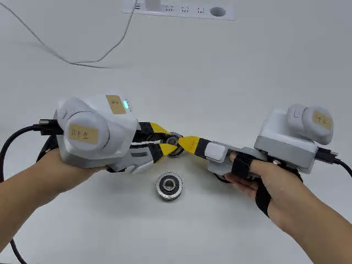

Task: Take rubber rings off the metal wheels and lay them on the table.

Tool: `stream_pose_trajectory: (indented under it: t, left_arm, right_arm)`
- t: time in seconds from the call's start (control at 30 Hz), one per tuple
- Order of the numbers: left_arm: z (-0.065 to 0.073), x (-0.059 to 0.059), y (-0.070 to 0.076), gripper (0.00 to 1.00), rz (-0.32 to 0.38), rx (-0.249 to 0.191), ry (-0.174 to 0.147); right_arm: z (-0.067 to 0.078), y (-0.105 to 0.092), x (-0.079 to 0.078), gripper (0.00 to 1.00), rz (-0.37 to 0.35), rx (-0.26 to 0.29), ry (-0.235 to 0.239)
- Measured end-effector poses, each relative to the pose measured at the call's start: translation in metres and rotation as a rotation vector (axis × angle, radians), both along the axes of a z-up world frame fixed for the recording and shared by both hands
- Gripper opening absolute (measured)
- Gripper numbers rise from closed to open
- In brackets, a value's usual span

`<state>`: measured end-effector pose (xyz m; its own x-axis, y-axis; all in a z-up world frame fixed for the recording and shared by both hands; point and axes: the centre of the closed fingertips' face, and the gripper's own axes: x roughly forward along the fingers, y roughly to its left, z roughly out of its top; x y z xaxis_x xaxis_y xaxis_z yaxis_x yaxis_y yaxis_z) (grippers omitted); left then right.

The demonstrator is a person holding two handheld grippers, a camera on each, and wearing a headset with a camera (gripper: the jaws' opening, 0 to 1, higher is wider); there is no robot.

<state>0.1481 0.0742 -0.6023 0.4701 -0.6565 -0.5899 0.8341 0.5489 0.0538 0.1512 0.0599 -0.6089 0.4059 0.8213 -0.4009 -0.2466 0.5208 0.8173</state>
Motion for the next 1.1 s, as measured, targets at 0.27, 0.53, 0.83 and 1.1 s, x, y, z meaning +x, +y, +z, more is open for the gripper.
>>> stream_pose_trajectory:
  t: [0.27, 0.53, 0.83, 1.1]
  left_arm:
    - [0.002, -0.0016, -0.0012, 0.13, 0.0, 0.002, -0.001]
    - [0.0027, -0.0019, -0.0014, 0.13, -0.001, 0.005, -0.002]
    - [0.0024, -0.0012, -0.0011, 0.12, 0.005, 0.003, 0.011]
    - [0.0022, -0.0009, -0.0008, 0.12, 0.004, 0.007, 0.013]
  right_arm:
    - [-0.0026, -0.001, 0.0015, 0.05, 0.006, -0.028, 0.018]
    - [-0.0007, -0.0019, 0.0017, 0.02, 0.012, -0.045, 0.018]
    - [0.0008, -0.0011, 0.0008, 0.0, -0.03, 0.003, 0.098]
    - [0.0037, 0.0024, 0.0, 0.0, -0.042, 0.026, 0.101]
